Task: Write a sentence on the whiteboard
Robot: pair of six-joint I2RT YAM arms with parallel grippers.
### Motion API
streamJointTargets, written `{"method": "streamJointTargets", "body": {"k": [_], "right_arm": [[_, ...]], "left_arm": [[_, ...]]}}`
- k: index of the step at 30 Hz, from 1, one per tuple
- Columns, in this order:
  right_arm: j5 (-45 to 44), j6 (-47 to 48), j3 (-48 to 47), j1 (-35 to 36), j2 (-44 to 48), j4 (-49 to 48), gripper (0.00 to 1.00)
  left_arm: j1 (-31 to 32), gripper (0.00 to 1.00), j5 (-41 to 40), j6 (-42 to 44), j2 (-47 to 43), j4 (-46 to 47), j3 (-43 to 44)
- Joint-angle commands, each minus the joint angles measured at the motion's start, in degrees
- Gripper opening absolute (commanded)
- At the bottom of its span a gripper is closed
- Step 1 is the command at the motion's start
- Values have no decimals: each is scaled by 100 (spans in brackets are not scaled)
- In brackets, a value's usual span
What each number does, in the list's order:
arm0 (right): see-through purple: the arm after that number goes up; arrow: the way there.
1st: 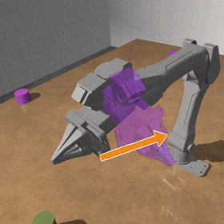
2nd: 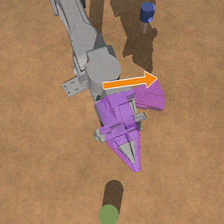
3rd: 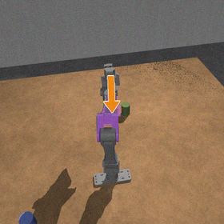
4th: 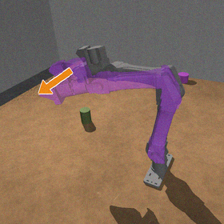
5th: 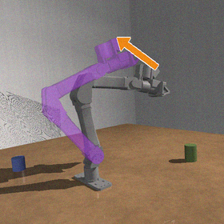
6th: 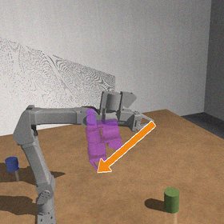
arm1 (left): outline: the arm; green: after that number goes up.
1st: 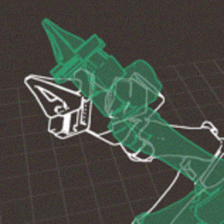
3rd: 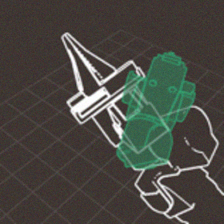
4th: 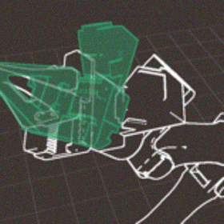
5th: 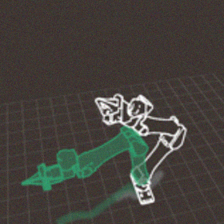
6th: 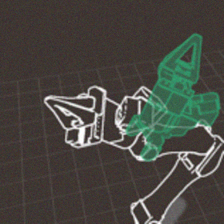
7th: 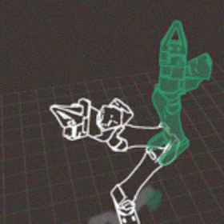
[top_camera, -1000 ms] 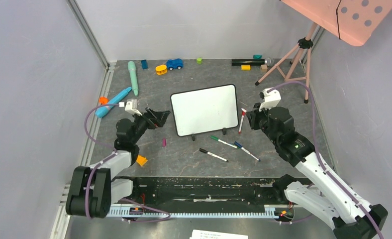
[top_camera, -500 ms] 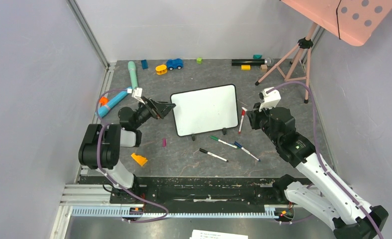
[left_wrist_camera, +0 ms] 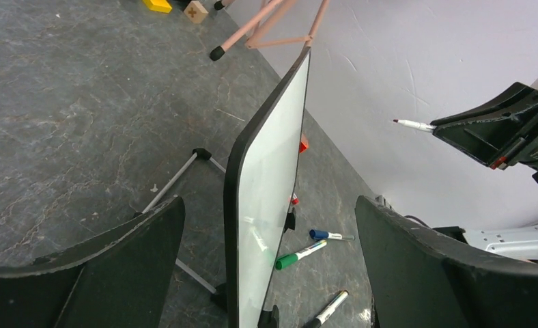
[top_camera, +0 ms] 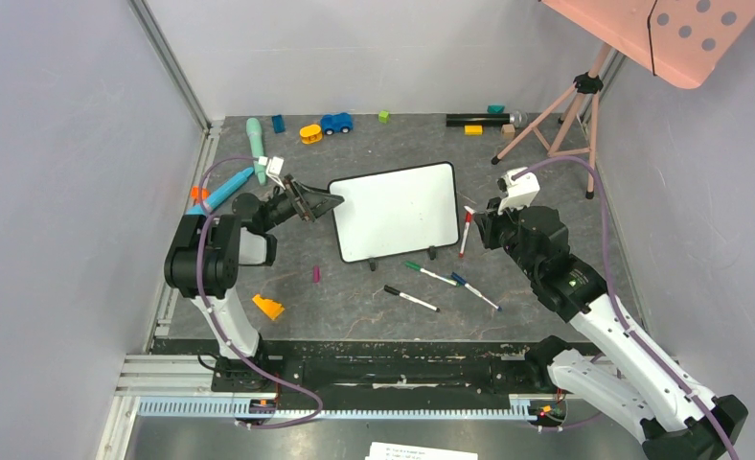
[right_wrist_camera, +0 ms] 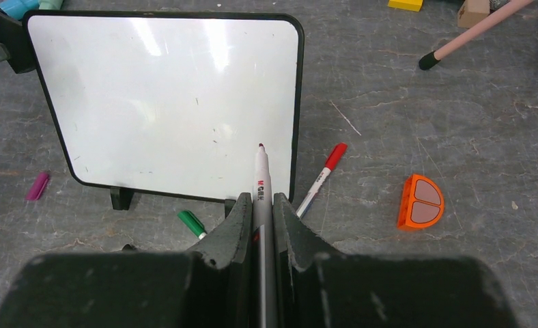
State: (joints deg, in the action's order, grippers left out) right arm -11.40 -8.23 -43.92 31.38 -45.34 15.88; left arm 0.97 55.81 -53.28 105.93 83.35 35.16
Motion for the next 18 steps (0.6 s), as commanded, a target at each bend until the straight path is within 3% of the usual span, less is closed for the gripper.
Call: {"method": "streamJointTargets", "body": {"k": [1, 5, 8, 12, 14, 18], "right_arm": [[19, 108, -90, 9, 11, -272, 0], [32, 111, -108, 7, -5, -273, 0], [32, 94, -92, 10, -18, -280, 0], [58, 61, -38, 10, 20, -287, 0], [45, 50, -14, 9, 54, -283, 0], [31, 25, 46, 9, 94, -287, 0]], "left_arm": [[-27, 100, 342, -40, 64, 583, 257], [-27, 100, 272, 192, -80, 481, 123], [-14, 100, 491, -115, 151, 582, 327], [39, 92, 600, -363, 321, 586, 529], [56, 85, 517, -229, 197, 586, 384], [60, 61, 570, -326, 278, 586, 454]]}}
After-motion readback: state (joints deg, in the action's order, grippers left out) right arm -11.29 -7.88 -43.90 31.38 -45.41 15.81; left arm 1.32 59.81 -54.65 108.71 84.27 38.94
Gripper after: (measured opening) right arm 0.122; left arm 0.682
